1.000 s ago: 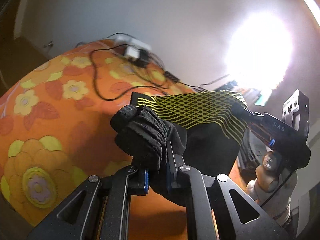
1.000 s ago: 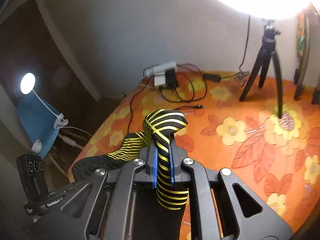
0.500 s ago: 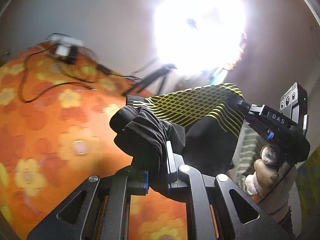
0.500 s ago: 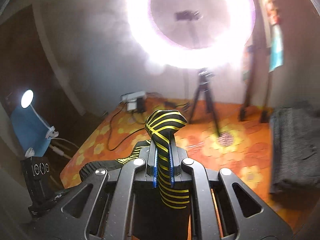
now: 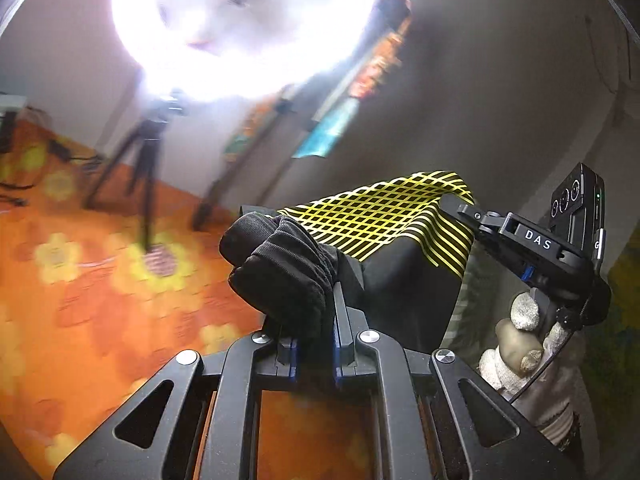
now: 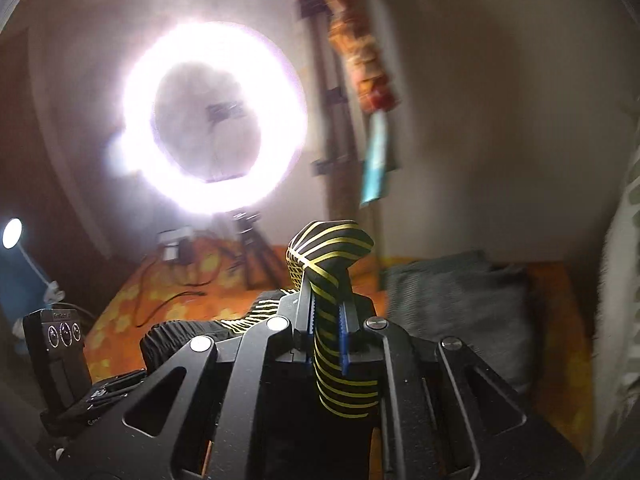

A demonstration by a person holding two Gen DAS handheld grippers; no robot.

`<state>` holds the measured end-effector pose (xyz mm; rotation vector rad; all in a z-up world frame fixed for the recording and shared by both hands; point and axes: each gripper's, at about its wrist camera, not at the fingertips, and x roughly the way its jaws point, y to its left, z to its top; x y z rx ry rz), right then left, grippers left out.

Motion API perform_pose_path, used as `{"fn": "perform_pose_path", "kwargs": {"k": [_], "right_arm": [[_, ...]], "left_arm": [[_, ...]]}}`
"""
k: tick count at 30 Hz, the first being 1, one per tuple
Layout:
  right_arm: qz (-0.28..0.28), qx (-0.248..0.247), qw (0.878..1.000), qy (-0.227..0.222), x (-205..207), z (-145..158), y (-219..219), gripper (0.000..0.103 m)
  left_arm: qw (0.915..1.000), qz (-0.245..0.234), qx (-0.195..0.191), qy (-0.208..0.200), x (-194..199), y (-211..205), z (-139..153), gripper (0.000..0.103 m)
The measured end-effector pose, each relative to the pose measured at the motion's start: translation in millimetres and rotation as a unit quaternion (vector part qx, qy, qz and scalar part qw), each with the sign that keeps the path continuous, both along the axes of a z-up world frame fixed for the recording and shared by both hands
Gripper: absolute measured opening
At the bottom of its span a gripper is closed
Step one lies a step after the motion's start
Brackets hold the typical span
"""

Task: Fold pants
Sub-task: 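Lift the bundle with both grippers and carry it toward the stack of folded clothes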

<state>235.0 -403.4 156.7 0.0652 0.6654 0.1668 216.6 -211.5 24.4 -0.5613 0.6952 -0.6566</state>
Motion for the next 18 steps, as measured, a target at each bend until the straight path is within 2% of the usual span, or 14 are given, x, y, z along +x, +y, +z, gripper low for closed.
{"fn": "perform_pose_path", "kwargs": {"k": [5, 8, 11, 15, 18], "right_arm": [[-0.025, -0.034, 0.999, -0.001, 14.5, 19.9, -52.7, 0.01], [-0.042, -0.053, 0.998, 0.011, 33.7, 13.8, -83.2, 0.01], [-0.057, -0.062, 0.996, 0.036, 56.3, -12.0, -108.4, 0.01], [-0.07, -0.08, 0.991, 0.079, 79.8, -60.9, -129.4, 0.01], [-0.077, -0.082, 0.989, 0.096, 87.6, -84.3, -145.1, 0.01]], "left_arm": [[0.9992, -0.028, 0.014, -0.027, 9.7, -56.1, 6.4, 0.01], [0.9986, -0.041, 0.026, -0.021, 17.3, -84.3, -8.7, 0.01], [0.9968, -0.065, 0.047, 0.006, 20.8, -110.8, -40.0, 0.01], [0.9928, -0.088, 0.072, 0.038, 18.4, -128.3, -78.8, 0.01], [0.9905, -0.105, 0.081, 0.037, 13.9, -130.6, -85.0, 0.011]]}}
